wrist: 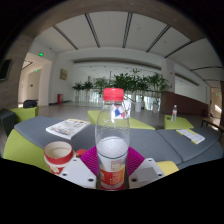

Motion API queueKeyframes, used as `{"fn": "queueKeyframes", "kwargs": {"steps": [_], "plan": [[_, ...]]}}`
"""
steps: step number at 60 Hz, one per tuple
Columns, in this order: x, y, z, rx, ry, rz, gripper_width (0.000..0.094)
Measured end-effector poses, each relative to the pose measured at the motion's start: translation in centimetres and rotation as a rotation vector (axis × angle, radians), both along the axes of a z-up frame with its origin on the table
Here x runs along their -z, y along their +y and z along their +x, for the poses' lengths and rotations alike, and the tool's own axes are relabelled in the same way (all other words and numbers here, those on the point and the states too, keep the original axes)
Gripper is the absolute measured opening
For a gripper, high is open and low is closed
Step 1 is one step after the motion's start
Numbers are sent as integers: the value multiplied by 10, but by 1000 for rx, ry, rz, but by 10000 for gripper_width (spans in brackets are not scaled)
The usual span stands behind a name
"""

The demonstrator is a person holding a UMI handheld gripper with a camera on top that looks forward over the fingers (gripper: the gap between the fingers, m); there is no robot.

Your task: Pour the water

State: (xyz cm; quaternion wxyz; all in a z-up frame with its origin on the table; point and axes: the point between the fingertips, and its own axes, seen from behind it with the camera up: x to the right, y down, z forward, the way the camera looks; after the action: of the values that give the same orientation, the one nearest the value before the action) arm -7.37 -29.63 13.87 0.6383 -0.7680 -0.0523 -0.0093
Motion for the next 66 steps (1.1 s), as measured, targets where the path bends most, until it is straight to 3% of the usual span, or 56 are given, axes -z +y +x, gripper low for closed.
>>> {"fn": "queueKeyframes", "kwargs": {"steps": [6,10,16,21,23,28,50,66], "plan": [[8,-8,5,28,41,-10,343],[5,-13,3,37,52,-12,454],[11,-13,6,58,42,-55,548],[10,-25,3,67,44,-96,876],[7,-31,2,74,44,-107,832],[-6,-54,4,101,28,-118,868],[-63,-212,-2,188,32,-181,852],[-90,-293,-10,199,9,-175,853]]}}
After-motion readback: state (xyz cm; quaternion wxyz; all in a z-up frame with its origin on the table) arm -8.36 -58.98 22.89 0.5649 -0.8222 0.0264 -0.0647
